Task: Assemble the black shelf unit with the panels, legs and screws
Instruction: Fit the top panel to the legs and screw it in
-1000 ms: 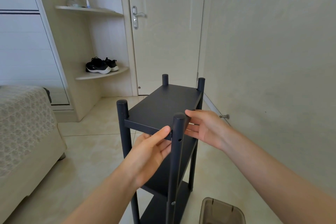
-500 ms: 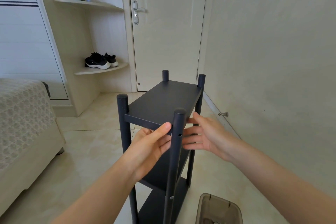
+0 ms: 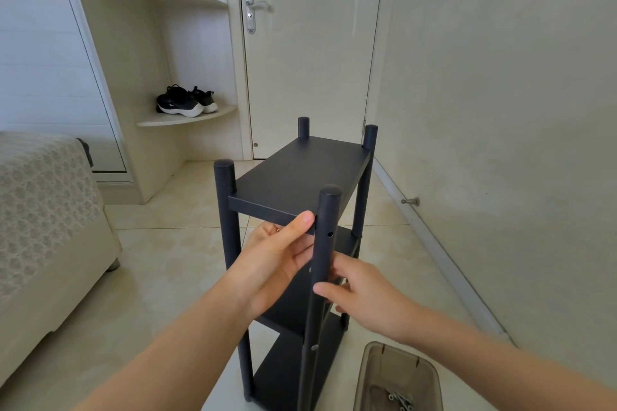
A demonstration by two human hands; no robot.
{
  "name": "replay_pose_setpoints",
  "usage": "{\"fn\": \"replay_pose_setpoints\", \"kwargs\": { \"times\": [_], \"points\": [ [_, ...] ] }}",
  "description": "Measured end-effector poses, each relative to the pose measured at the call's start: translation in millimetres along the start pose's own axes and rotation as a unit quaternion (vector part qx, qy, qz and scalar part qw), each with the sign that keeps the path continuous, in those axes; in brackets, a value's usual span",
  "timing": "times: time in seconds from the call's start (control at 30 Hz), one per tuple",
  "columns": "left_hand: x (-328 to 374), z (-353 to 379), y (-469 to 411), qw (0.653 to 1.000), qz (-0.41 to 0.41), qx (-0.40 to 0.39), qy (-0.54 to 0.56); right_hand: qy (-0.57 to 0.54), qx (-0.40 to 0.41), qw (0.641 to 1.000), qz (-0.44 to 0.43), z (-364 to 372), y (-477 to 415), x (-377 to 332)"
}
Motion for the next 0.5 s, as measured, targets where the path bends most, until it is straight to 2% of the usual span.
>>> {"fn": "replay_pose_setpoints", "kwargs": {
  "times": [0.3,0.5],
  "points": [
    [6,-6,-2,0.999,0.032,0.034,-0.006,0.005,-0.035,0.999,-0.02,0,-14,2],
    [2,-15,-12,0.996,0.054,0.064,0.023,-0.035,-0.039,0.998,-0.021,-3,-24,4]
  ]
}}
Point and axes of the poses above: each hand's wrist, its own y-axis away from the middle knuckle, its own z-axis out of the palm, x = y × z, the point moved 10 cm from there along -y, towards the middle knuckle, and after that the axes turned 1 degree about y, right-handed, at the moved point
